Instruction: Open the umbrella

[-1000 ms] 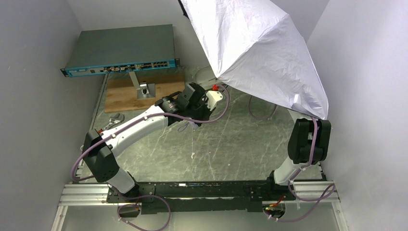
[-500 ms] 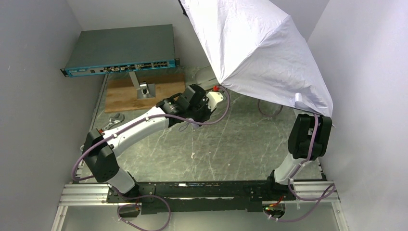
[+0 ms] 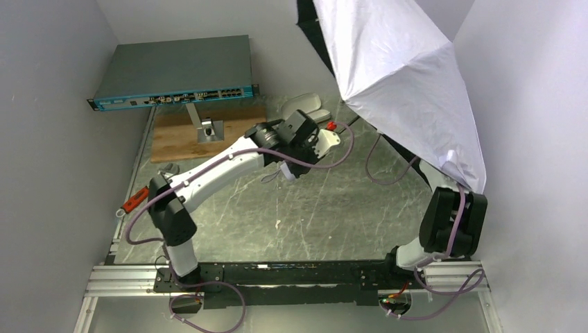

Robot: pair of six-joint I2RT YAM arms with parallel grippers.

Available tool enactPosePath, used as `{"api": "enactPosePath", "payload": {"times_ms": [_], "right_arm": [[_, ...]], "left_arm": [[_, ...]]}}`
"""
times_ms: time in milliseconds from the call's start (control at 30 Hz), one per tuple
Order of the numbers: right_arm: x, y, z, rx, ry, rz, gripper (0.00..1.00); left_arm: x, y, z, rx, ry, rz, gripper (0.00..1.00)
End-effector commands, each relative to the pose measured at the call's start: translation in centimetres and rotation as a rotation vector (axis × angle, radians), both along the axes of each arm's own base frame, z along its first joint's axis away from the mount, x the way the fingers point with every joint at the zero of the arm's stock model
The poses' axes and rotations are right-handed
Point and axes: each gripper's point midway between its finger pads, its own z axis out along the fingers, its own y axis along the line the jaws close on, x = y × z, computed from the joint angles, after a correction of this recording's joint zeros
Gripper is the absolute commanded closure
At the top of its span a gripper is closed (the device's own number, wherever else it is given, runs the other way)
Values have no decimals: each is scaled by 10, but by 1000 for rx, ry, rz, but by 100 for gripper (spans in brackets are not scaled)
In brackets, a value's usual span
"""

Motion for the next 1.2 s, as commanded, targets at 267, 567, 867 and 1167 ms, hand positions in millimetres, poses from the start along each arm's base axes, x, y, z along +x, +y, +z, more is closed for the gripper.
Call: {"api": "enactPosePath", "payload": {"times_ms": [267, 567, 867, 1167], "right_arm": [[-22, -91, 29, 231, -99, -479, 99], [2, -215, 83, 316, -252, -773, 100], [-12, -256, 92, 398, -261, -914, 100], [-28, -146, 21, 262, -44, -606, 83]], "left_arm": [[-127, 51, -17, 383, 307, -444, 100], [-145, 114, -48, 476, 391, -394, 100], [-154, 136, -64, 516, 460, -382, 100], [-85, 27, 23, 167, 270, -314, 100]]}}
